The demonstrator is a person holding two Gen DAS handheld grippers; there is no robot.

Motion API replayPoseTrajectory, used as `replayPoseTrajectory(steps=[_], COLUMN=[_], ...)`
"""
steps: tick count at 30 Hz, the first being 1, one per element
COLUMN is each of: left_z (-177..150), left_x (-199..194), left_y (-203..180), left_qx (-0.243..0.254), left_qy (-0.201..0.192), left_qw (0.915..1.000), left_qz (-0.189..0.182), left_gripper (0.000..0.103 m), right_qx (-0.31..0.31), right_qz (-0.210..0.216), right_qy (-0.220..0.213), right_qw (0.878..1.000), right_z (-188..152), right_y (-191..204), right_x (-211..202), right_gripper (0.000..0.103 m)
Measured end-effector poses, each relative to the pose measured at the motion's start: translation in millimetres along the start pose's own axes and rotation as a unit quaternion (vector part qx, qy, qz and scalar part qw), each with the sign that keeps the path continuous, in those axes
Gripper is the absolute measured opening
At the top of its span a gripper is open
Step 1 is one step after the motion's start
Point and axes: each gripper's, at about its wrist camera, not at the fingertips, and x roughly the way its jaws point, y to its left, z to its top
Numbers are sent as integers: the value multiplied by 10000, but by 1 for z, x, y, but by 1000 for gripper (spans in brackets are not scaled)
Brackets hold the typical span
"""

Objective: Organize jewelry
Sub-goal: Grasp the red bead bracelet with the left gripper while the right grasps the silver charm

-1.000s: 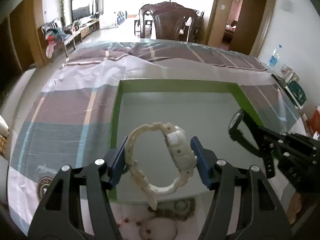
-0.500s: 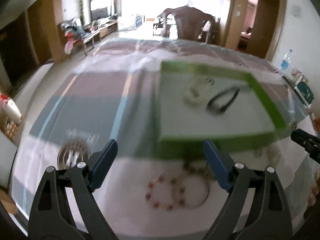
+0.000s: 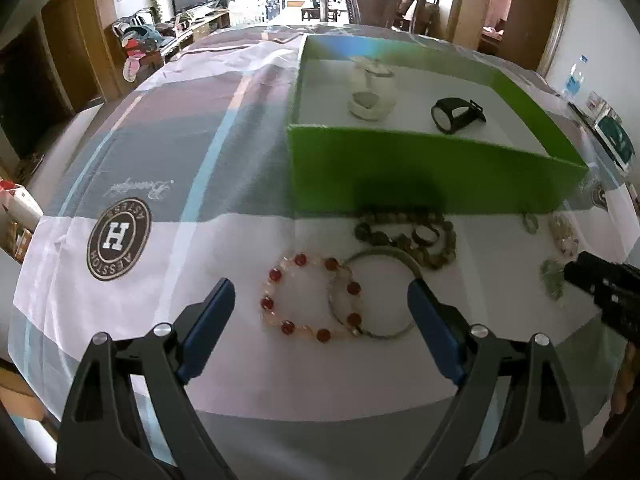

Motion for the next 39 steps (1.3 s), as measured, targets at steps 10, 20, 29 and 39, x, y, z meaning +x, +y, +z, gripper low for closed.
replayPoseTrajectory(steps=[10,20,29,39], left_z=[-17,-15,-5,-9], left_x=[-3,-9,3,12], left_y=[3,13,32,19], left_qx=[70,80,-166,49], left_qy=[107,-54,78,67], left_qw=[9998,9999,9996,9999], left_qz=[-124,-107,236,86], left_gripper=[90,81,55,17], right_qx=[-208,-311,-202,-319], right_qz=[186,160,41,74], right_qy=[-76,140,42,75], right_qw=[9996,9993,9998,9994], right_z=[3,0,5,4], right_y=[18,24,19,29], right_x=[-6,11,8,14], right_gripper=[44,31,30,30])
